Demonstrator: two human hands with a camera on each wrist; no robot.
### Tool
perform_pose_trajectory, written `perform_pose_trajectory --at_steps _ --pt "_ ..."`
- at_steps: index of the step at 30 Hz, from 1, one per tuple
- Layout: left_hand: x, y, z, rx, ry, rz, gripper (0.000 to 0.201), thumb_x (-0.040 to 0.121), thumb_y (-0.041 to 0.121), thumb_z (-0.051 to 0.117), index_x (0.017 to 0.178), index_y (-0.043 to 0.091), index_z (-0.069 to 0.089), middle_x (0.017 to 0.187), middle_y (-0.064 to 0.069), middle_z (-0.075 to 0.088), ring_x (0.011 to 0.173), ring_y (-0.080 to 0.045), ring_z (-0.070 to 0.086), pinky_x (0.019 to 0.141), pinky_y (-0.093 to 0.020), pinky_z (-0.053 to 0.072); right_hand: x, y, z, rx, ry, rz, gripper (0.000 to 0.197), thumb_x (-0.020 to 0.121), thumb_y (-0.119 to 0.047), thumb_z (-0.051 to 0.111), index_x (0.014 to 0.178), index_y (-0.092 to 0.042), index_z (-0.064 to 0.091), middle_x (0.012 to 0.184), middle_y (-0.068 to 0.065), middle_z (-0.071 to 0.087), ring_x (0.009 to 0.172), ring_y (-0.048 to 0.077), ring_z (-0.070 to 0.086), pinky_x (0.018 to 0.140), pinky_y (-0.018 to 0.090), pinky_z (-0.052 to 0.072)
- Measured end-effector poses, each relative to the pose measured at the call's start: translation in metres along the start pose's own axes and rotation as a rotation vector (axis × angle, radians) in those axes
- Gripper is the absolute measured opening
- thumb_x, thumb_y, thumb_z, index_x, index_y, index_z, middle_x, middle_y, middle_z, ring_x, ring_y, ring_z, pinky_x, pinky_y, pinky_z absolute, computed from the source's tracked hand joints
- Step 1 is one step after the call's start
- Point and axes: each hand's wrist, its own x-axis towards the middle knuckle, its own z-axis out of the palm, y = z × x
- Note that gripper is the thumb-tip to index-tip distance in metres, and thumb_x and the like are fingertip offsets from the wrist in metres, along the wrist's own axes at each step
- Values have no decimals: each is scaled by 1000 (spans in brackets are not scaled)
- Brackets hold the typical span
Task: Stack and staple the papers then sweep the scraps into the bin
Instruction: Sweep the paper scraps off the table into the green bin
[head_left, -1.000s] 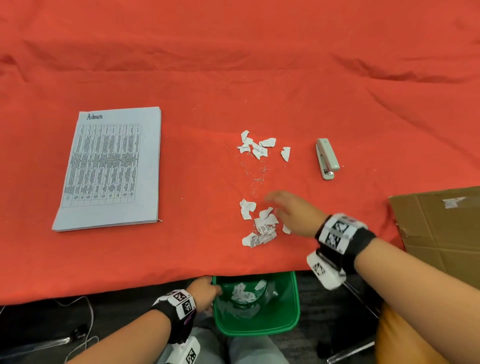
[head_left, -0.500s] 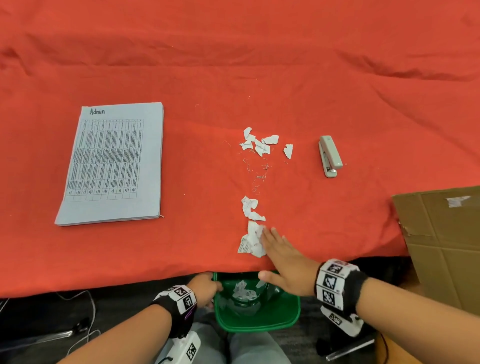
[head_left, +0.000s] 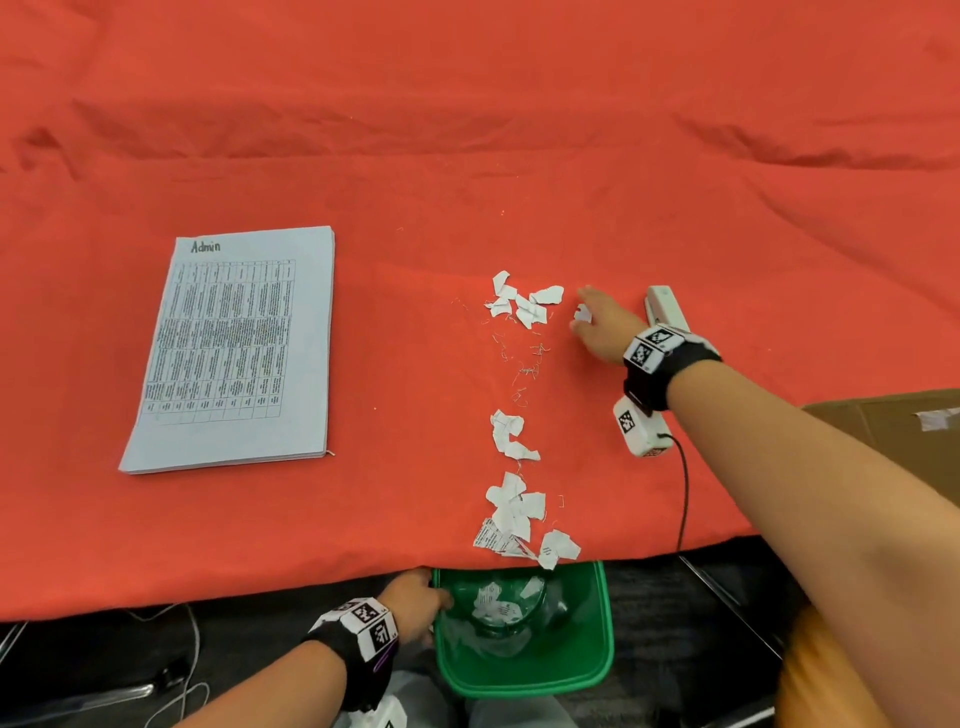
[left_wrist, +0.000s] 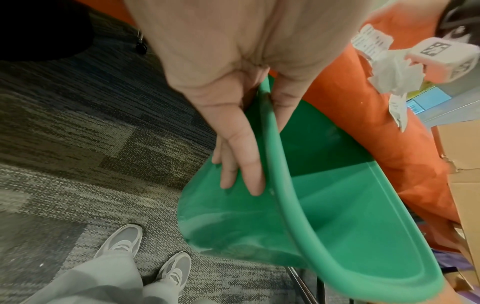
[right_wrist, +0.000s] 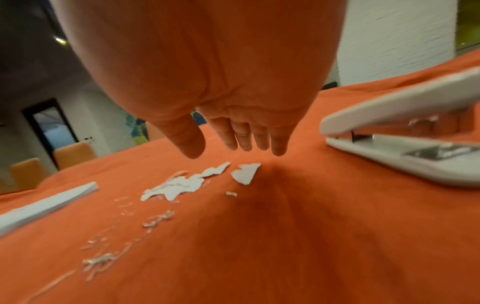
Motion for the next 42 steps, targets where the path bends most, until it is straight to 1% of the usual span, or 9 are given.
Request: perform_pose_trajectory --at_steps 5,11,15,18,22,26,29,34,42 --pt "3 -1 -1 -22 7 -36 12 85 3 55 78 12 56 76 -12 59 54 -20 55 42 -22 47 -9 -15 42 -88 -71 -111 65 100 -28 37 151 -4 5 160 13 -5 148 29 -6 120 37 2" --pt "4 -2 -6 37 9 -43 12 82 12 60 92 6 61 90 -15 61 74 -26 59 66 -35 53 -119 -17 95 -161 -368 -445 65 100 -35 31 151 -18 -4 158 -5 -17 144 13 -18 118 31 -2" --pt "6 -2 -7 70 -12 -45 19 85 13 58 101 2 61 82 -9 58 69 -24 58 65 -32 53 -147 -11 87 -193 -509 -495 56 101 -34 29 152 -21 11 160 -9 -4 147 9 2 121 32 9" --pt "8 -4 -7 72 5 -24 5 83 14 60 81 10 57 79 -12 57 67 -26 57 63 -33 50 -114 -22 49 -133 -334 -451 49 101 -29 33 149 -22 26 159 -9 9 144 8 18 117 24 12" --pt "9 -6 -4 18 6 -36 10 80 8 61 73 14 56 75 -14 60 65 -28 60 62 -36 54 -31 -29 6 -126 -98 -260 54 101 -26 36 150 -11 21 160 7 11 147 19 14 117 26 10" --pt "5 -2 -3 -44 -2 -52 14 84 2 56 74 10 56 67 -11 60 52 -24 58 49 -31 52 24 -34 2 -101 -49 -142 59 100 -24 37 151 -9 11 160 11 1 148 27 2 120 35 6" --pt "5 -2 -3 -27 6 -57 1 84 5 57 85 5 58 70 -10 60 50 -23 57 46 -28 50 31 -40 17 -130 -88 -149 57 99 -20 38 151 -11 14 160 12 1 148 30 1 120 38 7" --pt "9 -7 -5 0 11 -54 26 81 11 60 103 -2 62 90 -22 67 70 -32 64 67 -43 58 -27 -40 55 -167 -159 -320 56 99 -16 36 151 -10 15 160 9 3 148 26 2 119 35 5" --pt "10 -6 -4 18 10 -35 13 82 10 59 93 2 59 82 -18 58 65 -31 61 67 -44 57 -158 -17 110 -178 -410 -432 63 100 -15 33 151 -23 -2 158 -7 -15 144 15 -18 121 37 4"
